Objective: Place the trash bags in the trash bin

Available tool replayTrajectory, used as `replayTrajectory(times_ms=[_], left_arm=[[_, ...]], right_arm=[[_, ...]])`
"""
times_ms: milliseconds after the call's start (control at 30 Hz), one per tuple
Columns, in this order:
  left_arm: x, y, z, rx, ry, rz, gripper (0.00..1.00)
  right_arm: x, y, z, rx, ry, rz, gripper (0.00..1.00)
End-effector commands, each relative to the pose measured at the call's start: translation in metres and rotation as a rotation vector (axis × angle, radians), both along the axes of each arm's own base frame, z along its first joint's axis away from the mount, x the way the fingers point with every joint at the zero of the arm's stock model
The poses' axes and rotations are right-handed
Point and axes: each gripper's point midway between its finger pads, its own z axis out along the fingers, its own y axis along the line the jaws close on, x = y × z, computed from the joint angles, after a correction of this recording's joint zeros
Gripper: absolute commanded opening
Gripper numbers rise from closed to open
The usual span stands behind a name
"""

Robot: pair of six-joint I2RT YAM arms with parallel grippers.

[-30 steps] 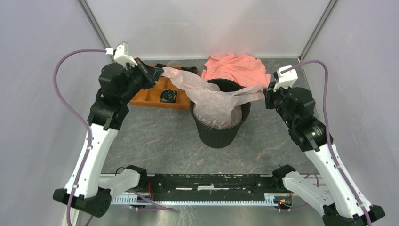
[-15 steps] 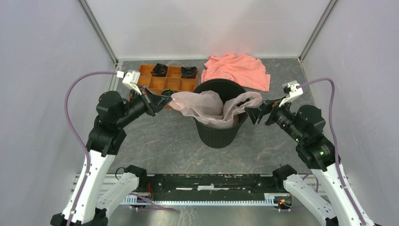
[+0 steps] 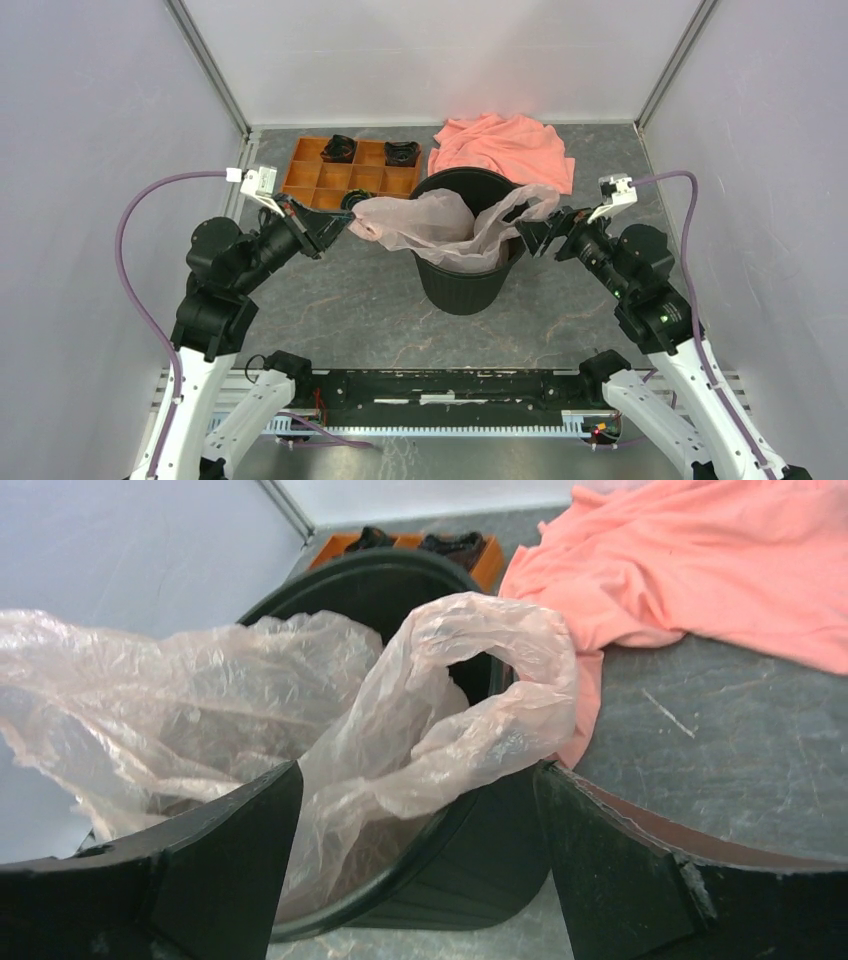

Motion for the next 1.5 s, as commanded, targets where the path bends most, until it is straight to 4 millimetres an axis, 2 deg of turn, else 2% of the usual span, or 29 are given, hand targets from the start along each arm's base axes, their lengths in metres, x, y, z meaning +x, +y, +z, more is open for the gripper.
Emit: replayTrajectory(times_ms=[0,167,233,300,333,400,500,567,733,800,900,1000,1100,1200,1300,1400,1467], left_arm=[[0.007,0.004,0.001,-0.046,0.042,0.050,0.02],[0.015,0.004,-0.006,-0.040,0.076,0.071,0.02],[0.022,0.007,-0.008,-0.041,0.104,0.102,0.02],[0.028,0.011,-0.014,-0.037,0.156,0.144,0.04],[0.031,0.014,-0.017,-0.036,0.187,0.174,0.07],[0.034,0.020,-0.020,-0.035,0.239,0.218,0.21],[0.032,0.022,-0.024,-0.051,0.337,0.253,0.58],[0.026,0.016,-0.026,-0.091,0.410,0.231,0.75],[0.001,-0.019,-0.030,-0.276,0.533,0.023,0.98],[-0.004,-0.023,-0.028,-0.339,0.522,-0.014,1.00],[-0.009,-0.027,-0.007,-0.390,0.454,-0.062,1.00],[-0.002,-0.028,0.005,-0.371,0.406,-0.061,1.00],[0.009,-0.035,0.003,-0.364,0.395,-0.051,1.00],[0.008,-0.063,0.004,-0.376,0.367,-0.121,1.00],[0.015,-0.086,-0.005,-0.265,0.355,-0.081,1.00],[0.036,-0.076,-0.018,-0.153,0.364,0.083,0.99],[0.045,-0.067,-0.020,-0.126,0.348,0.149,0.92]], right_arm=[[0.020,0.000,0.021,0.009,-0.107,-0.036,0.88],[0.019,0.016,0.020,0.027,-0.122,0.051,0.47],[0.020,0.012,0.017,0.021,-0.136,0.030,0.23],[0.018,0.011,0.022,0.028,-0.166,0.030,0.02],[0.015,0.012,0.026,0.031,-0.184,0.045,0.01],[0.007,0.017,0.035,0.045,-0.234,0.091,0.01],[-0.001,0.021,0.043,0.047,-0.274,0.132,0.01],[-0.006,0.022,0.043,0.045,-0.284,0.150,0.01],[-0.013,0.022,0.044,0.052,-0.325,0.172,0.01],[-0.015,0.024,0.042,0.054,-0.331,0.185,0.01],[-0.017,0.029,0.041,0.050,-0.328,0.216,0.00],[-0.019,0.031,0.041,0.059,-0.331,0.235,0.01],[-0.020,0.032,0.040,0.065,-0.331,0.242,0.00],[-0.019,0.032,0.039,0.063,-0.325,0.237,0.00],[-0.016,0.031,0.036,0.065,-0.315,0.227,0.01],[-0.016,0.031,0.035,0.068,-0.307,0.225,0.01],[-0.016,0.030,0.033,0.064,-0.297,0.218,0.01]])
